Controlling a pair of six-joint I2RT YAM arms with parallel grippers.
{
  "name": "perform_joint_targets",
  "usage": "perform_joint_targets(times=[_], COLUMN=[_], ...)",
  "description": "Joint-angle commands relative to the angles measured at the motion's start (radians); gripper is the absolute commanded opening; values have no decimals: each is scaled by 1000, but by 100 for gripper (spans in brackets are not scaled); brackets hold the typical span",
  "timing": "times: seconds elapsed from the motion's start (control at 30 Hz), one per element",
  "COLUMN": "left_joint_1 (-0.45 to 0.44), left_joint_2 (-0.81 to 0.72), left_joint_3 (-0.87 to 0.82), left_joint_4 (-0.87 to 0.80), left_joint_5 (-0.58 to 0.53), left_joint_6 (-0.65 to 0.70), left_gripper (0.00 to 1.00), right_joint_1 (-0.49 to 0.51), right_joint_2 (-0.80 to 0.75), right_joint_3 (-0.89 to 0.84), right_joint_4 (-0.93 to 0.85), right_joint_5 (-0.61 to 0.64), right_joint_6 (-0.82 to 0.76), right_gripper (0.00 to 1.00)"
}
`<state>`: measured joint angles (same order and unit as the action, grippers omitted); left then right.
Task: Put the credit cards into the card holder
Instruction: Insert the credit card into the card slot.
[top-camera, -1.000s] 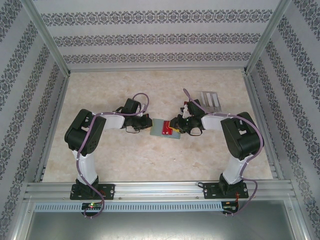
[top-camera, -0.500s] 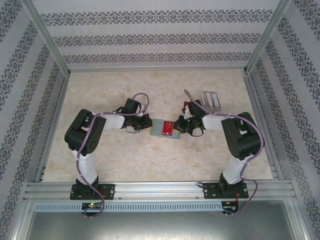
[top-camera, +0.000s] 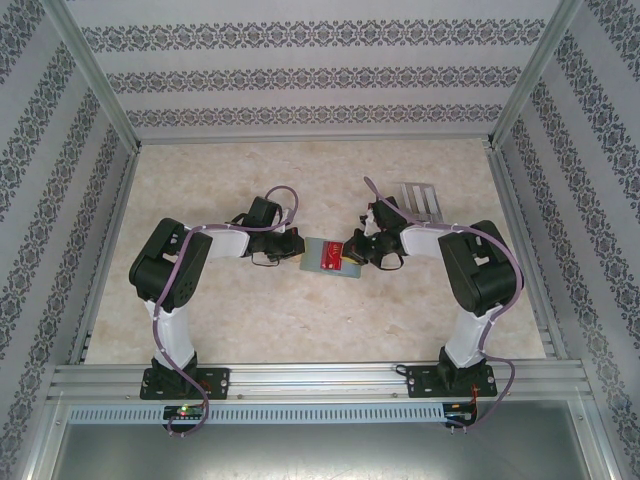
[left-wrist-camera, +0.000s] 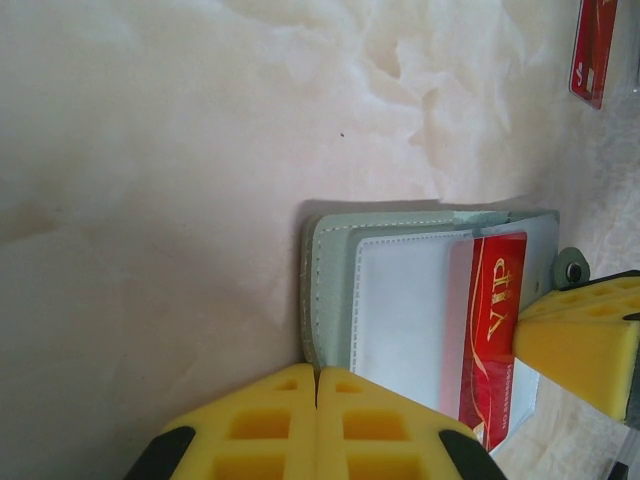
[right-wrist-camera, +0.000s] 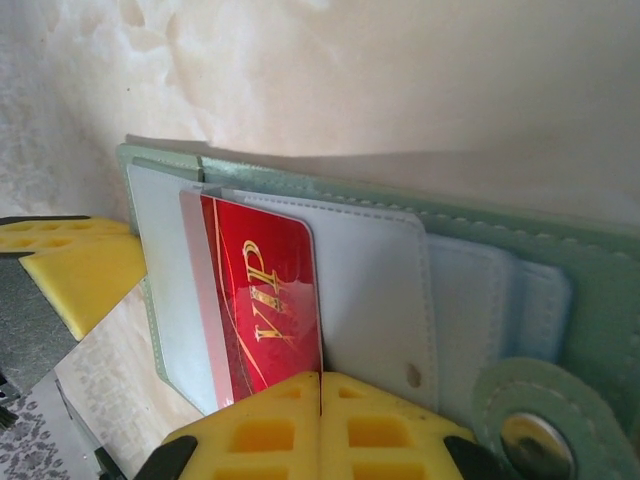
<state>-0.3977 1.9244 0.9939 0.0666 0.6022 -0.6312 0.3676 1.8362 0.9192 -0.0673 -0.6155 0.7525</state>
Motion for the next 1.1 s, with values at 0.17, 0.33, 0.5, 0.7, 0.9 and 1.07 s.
perform_joint_targets(times=[0.17,0.33,0.5,0.7,0.9,1.07], left_joint_1=[-7,-8,-7,-7,-8,-7], left_joint_2=[53,52,50,49,43,32], left_joint_3=[-8,-10,-12,-16,-20,-23], left_joint_4=[-82,-76,-74,-67,-69,-76], left_joint_5=[-41,-40,-38,-36,-44,-64], left_joint_6=[19,16,14,8,6,11], left_gripper=[0,0,0,0,0,0], right_joint_1=[36,63,100,131,117,72], right_joint_2=[28,47,83,115,57,-50], right_joint_3=[-2,15,64,115,87,48], right_joint_4=[1,32,52,58,23,-76], right_joint_5=[28,32,34,36,60,126], right_joint_6=[48,81,109,125,91,-6], right_gripper=[0,0,0,0,6,17])
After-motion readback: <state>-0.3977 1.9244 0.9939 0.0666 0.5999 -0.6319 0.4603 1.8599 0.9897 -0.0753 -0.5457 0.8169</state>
